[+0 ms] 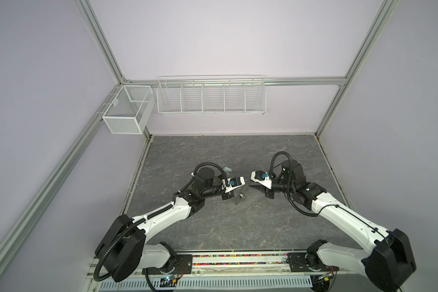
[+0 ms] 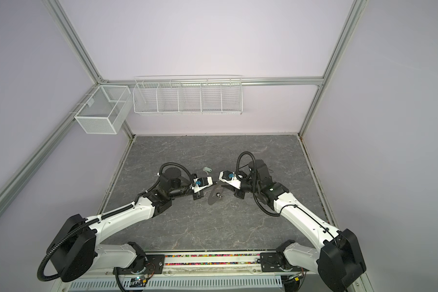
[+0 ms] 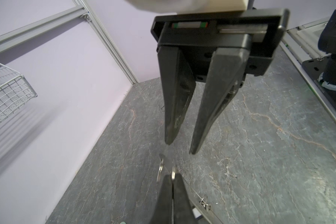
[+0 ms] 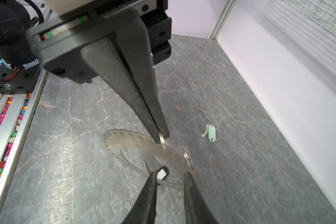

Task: Attach keys to a key ring
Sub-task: Pick up the keyring from the center of the table.

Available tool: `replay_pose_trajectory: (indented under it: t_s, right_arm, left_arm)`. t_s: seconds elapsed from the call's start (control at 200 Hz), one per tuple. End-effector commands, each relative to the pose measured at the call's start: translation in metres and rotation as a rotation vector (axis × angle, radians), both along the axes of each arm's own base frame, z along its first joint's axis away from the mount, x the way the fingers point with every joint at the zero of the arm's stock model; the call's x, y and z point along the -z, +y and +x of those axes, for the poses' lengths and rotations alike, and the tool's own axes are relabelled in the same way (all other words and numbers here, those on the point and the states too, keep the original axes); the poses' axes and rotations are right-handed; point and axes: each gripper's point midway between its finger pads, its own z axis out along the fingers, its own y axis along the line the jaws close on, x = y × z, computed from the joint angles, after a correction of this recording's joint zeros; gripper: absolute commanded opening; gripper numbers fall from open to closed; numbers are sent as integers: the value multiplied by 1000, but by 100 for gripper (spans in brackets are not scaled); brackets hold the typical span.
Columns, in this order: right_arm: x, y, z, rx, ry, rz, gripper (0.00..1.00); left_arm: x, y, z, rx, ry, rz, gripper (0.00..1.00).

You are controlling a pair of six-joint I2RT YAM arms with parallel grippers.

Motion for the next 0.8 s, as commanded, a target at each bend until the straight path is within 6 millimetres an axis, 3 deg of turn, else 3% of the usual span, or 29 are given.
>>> replay_pose_trajectory:
  t_s: [0.0, 0.265, 0.795]
  right_arm:
    - [-14, 0, -5, -23, -33, 69, 27]
    - [-31, 10, -18, -91, 2, 179, 27]
    - [-62, 14, -30, -153, -54, 309, 23]
  left_arm:
    - [-50, -1, -17, 112, -43, -201, 0]
    - [-68, -1, -26, 180, -26, -290, 0]
    - [-71, 0, -32, 206, -20, -316, 0]
